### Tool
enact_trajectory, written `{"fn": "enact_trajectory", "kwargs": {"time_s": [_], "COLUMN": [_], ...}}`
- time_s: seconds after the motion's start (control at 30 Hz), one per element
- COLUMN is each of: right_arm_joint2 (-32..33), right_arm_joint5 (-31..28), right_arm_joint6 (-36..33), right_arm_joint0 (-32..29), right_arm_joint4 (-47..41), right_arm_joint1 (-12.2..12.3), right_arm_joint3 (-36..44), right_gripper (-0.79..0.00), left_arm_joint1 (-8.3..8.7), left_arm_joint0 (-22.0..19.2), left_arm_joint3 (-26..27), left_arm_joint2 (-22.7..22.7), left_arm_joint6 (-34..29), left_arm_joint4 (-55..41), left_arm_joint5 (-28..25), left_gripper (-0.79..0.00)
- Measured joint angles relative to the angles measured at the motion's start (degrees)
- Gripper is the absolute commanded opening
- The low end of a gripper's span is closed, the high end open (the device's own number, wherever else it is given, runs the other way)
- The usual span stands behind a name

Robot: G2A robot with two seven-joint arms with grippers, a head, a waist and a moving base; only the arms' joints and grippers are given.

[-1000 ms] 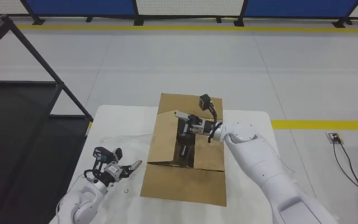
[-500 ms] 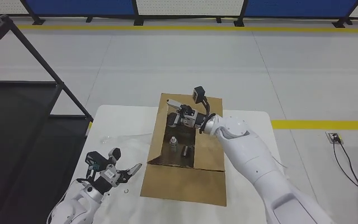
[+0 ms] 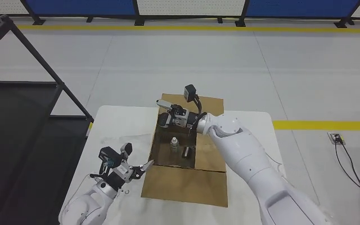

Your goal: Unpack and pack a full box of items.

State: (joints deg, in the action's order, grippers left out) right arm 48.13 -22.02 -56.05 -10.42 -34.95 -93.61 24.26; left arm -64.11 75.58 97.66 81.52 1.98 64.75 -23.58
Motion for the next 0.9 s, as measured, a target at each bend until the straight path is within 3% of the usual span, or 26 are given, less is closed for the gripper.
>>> {"fn": "enact_trajectory", "kwargs": {"time_s": [0.2,0.37,0.9], "right_arm_joint2": [0.11,0.64,6.06], "right_arm_joint5": [-0.47,-1.69,-10.06], "right_arm_joint6": [-2.32,-3.97,-5.63], "right_arm_joint0": [0.69,1.10,-0.44], "right_arm_joint4": [-0.45,-0.49,0.66], "right_arm_joint1": [-0.96,-1.23,2.11], "right_arm_joint3": [-1.63,-3.11,-4.05], "right_gripper": [0.000,0.000,0.000], "left_arm_joint1": [-0.61,-0.69,-0.07], "left_arm_joint0": [-2.27,-1.55,3.00], "left_arm_joint3": [-1.22,-0.57,-3.19], "left_arm_joint2": [-1.38,-0.47,8.92], "left_arm_joint6": [1.31,2.76,2.74], "left_arm_joint4": [-1.24,-1.79,-6.36], "left_arm_joint5": [4.10,5.14,6.42], "left_gripper": [0.000,0.000,0.000]}}
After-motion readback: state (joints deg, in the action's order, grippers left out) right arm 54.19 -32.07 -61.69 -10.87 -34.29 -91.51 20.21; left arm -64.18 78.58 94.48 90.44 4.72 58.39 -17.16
